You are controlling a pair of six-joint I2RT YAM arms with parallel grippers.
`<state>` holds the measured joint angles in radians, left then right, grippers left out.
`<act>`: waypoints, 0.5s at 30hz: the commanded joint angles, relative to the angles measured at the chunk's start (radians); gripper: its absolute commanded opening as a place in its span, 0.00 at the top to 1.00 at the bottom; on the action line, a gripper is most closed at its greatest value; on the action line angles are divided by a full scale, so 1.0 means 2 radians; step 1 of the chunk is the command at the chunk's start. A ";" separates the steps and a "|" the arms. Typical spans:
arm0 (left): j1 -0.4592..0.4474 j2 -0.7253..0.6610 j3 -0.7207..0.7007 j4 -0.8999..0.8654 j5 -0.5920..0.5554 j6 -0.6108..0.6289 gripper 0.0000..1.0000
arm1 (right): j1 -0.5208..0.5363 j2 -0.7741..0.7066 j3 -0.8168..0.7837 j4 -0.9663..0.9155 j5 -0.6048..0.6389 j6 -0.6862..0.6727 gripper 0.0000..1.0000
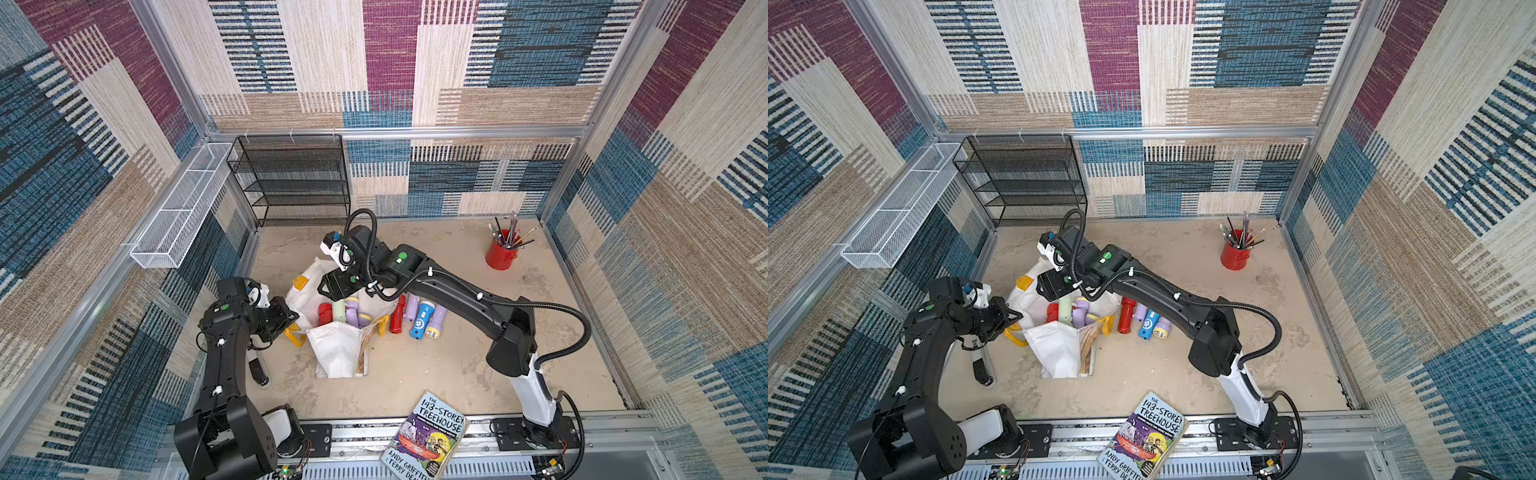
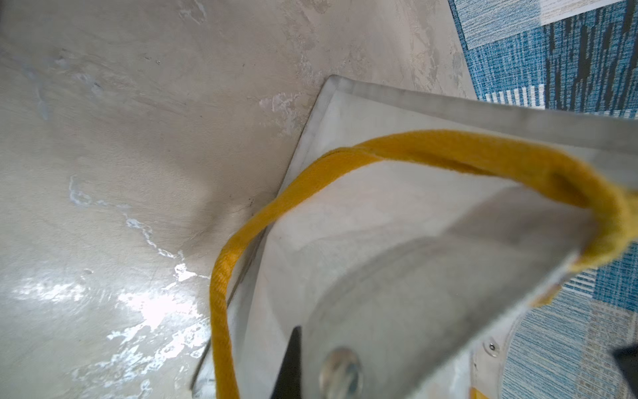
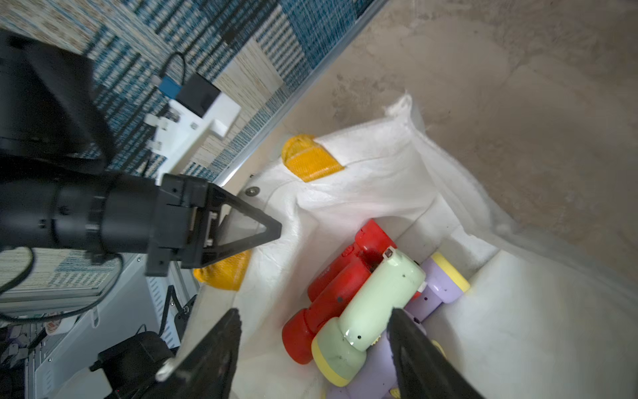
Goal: Put the flashlights into the tote bags
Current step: Place the flashlight in the canvas bag.
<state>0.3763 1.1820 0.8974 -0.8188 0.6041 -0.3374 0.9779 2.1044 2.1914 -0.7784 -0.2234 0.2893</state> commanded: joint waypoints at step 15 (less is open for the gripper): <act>0.000 -0.003 -0.002 0.000 -0.001 0.003 1.00 | -0.036 -0.242 -0.226 0.135 0.116 0.014 0.25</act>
<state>0.3763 1.1809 0.8967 -0.8188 0.6044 -0.3374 0.9310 1.6897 1.8038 -0.5915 -0.0471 0.2771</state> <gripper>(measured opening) 0.068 0.754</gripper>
